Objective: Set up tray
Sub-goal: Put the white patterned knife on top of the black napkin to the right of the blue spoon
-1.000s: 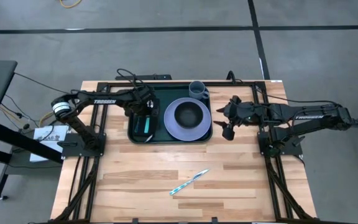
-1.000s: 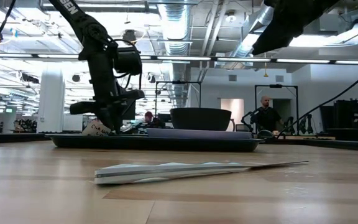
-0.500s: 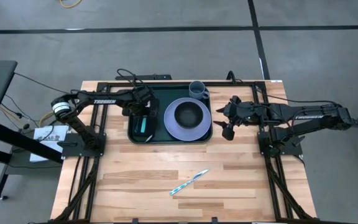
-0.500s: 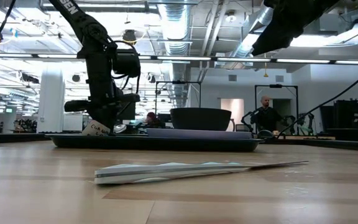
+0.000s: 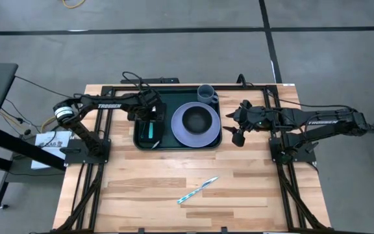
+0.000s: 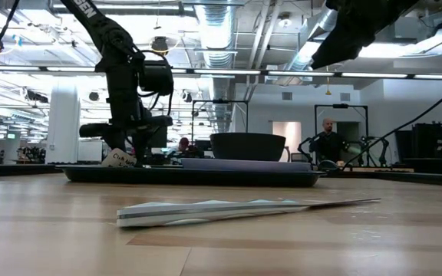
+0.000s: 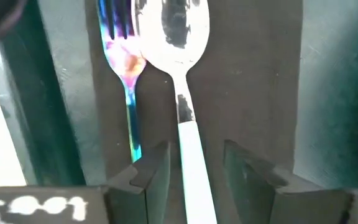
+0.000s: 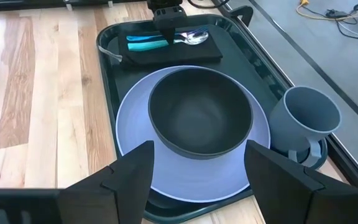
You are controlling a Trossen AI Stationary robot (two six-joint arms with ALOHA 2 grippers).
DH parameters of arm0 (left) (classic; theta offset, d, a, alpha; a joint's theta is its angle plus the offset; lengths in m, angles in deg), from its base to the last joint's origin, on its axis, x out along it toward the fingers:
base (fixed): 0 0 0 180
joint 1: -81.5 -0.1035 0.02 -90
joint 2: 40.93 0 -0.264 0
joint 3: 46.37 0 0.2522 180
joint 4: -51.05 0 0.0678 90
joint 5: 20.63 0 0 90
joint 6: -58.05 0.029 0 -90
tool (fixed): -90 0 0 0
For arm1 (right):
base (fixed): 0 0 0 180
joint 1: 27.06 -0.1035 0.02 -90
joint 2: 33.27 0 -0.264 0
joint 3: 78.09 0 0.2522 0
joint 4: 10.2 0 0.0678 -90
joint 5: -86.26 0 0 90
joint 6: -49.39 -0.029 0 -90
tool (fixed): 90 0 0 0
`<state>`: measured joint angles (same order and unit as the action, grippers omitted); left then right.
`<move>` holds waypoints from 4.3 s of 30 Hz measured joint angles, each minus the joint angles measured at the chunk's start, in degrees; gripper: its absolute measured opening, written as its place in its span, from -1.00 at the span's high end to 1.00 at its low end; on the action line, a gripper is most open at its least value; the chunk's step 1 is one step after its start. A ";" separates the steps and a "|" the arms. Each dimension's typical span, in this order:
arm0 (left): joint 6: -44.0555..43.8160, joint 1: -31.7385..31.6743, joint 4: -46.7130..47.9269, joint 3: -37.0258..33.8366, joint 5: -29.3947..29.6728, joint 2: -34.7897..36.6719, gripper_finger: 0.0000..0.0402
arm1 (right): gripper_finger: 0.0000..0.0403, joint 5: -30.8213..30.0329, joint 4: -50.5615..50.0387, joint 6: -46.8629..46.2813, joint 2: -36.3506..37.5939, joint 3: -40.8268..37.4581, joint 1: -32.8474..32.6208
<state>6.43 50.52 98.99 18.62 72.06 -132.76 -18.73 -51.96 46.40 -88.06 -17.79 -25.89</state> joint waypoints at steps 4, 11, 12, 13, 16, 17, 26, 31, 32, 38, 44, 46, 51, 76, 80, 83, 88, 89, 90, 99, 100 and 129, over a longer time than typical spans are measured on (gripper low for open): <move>0.79 1.82 4.17 3.38 1.51 2.14 0.33 | -0.19 0.01 -0.75 0.03 0.00 0.00 0.00; 7.58 13.73 4.79 12.91 -8.02 7.29 0.38 | -0.19 0.14 -2.75 0.44 -0.02 0.00 0.00; 7.55 16.69 4.78 14.05 -9.11 7.20 0.39 | -0.19 0.15 -3.15 0.44 -0.02 0.00 0.00; 7.41 19.70 4.94 15.21 -9.84 7.10 0.39 | -0.19 0.14 -3.27 0.43 -0.02 0.00 0.00; 5.38 28.98 4.01 19.42 -9.00 5.61 0.42 | -0.19 0.14 -3.31 0.42 -0.02 0.00 0.00; 5.00 31.69 4.25 20.75 -8.08 4.94 0.42 | -0.19 0.14 -3.31 0.42 -0.02 0.00 0.00; 6.85 45.35 4.66 30.48 -4.17 -6.59 0.44 | -0.19 0.12 -3.26 0.44 -0.04 0.00 0.00; 7.95 45.77 4.70 32.83 -9.26 -14.06 0.38 | -0.19 0.12 -3.27 0.42 -0.04 0.00 0.00; 7.93 45.77 4.87 32.99 -10.23 -15.50 0.34 | -0.19 0.12 -3.27 0.42 -0.04 0.00 0.00; 5.36 46.37 4.56 34.27 -14.94 -21.45 0.11 | -0.19 0.12 -3.33 0.43 -0.02 0.00 0.00; 2.82 48.53 3.85 36.95 -13.20 -24.54 0.00 | -0.19 0.12 -4.08 0.48 -0.02 0.00 0.00; 2.42 49.56 2.39 37.83 -12.19 -25.34 0.00 | -0.19 0.12 -5.24 0.51 -0.02 0.00 0.00; 2.36 51.82 -1.28 39.84 -10.51 -26.54 0.00 | -0.19 0.09 -6.94 0.68 -0.02 0.00 0.00; -1.21 54.03 4.07 39.58 -5.24 -31.47 0.00 | -0.19 -0.06 -8.00 1.74 -0.01 0.04 0.03; -1.49 54.95 2.19 39.79 -4.63 -32.17 0.00 | -0.19 -0.06 -8.45 1.51 -0.04 0.02 0.04; -1.75 55.89 0.30 39.61 -4.13 -32.15 0.00 | -0.19 -0.04 -8.61 0.89 -0.02 0.04 0.00; -2.53 57.32 0.89 39.49 -2.41 -32.15 0.00 | -0.19 -0.06 -8.40 0.00 0.00 0.04 0.00; -2.62 57.47 0.77 39.49 -2.22 -32.38 0.00 | -0.19 -0.06 -8.38 0.00 0.00 0.04 0.00; -2.64 57.59 0.48 39.58 -1.95 -32.79 0.00 | -0.19 -0.04 -8.46 0.00 0.00 0.04 0.00; -2.93 58.45 1.21 39.68 0.87 -34.35 0.00 | -0.19 -0.05 -8.42 0.00 -0.02 0.04 0.00; -2.89 58.50 1.47 39.79 1.68 -34.37 0.00 | -0.19 -0.06 -8.41 -0.01 0.00 0.04 0.00; -2.81 57.70 4.48 40.36 2.24 -34.58 0.89 | -0.19 -0.06 -8.42 0.44 0.00 0.04 0.00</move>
<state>3.63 108.21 103.47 58.98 74.31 -167.34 -18.78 -60.39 46.84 -88.06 -17.74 -25.89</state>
